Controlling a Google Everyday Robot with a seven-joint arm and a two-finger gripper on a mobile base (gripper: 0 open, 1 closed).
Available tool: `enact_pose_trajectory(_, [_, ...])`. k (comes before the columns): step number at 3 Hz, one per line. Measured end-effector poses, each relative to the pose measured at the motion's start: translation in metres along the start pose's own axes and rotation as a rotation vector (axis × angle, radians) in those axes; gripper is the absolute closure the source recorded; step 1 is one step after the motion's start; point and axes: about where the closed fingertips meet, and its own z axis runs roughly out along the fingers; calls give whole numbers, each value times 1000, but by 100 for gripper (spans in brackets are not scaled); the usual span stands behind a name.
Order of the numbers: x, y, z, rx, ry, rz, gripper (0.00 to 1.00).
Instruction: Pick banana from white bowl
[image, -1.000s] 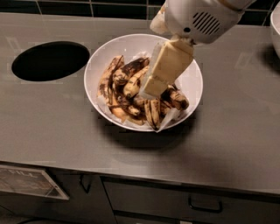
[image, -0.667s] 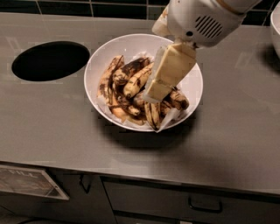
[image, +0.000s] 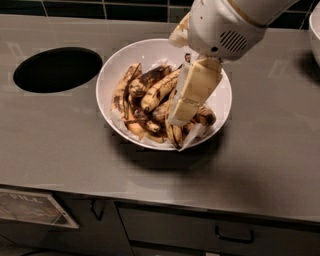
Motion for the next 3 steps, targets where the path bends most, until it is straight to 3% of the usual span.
enact_pose_trajectory(1, [-1, -3, 14, -50, -28, -99, 8])
enact_pose_trajectory(2, [2, -5, 24, -84, -50, -165, 19])
enact_pose_trajectory(3, [7, -6, 30, -99, -61, -200, 19])
